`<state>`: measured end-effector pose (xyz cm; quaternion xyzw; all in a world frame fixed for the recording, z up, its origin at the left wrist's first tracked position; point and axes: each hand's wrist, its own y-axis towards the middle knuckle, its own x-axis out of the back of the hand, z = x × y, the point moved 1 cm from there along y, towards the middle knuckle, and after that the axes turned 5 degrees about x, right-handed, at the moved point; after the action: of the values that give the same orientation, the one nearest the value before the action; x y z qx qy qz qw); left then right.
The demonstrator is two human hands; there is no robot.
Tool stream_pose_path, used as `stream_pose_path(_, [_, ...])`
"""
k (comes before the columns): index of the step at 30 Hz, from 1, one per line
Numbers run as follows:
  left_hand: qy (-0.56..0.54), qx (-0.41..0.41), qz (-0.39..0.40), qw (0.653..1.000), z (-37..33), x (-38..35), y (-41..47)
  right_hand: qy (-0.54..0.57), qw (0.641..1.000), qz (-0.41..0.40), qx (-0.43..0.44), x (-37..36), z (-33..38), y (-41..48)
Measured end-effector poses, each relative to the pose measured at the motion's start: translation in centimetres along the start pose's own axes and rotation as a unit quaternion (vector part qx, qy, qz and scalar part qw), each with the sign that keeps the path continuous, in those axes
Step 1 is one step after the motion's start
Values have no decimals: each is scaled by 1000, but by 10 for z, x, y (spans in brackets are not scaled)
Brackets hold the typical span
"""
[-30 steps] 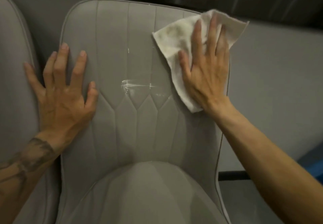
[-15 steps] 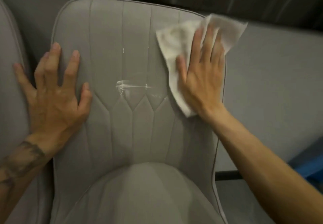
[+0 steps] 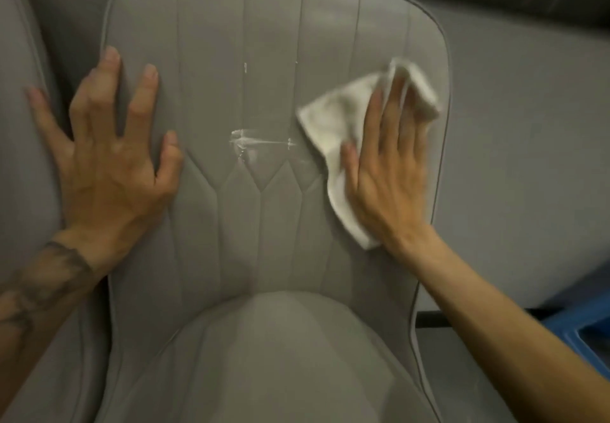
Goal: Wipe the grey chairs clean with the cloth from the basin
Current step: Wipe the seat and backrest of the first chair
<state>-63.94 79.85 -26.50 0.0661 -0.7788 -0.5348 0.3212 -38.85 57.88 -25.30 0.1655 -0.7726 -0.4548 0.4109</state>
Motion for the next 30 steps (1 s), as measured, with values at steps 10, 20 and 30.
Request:
stream_pose_path(10, [27,1,10,1000,-3,6,1,-49,969,129,207,0,4,-94])
stream_pose_path(20, [16,-1,-10,1000,3,1,-3,56,986,149,54,-30,69,-149])
stream_pose_path(30, [11,3,-24,1000,-1,0,-3,72,993,62,-66,-50,79,-115])
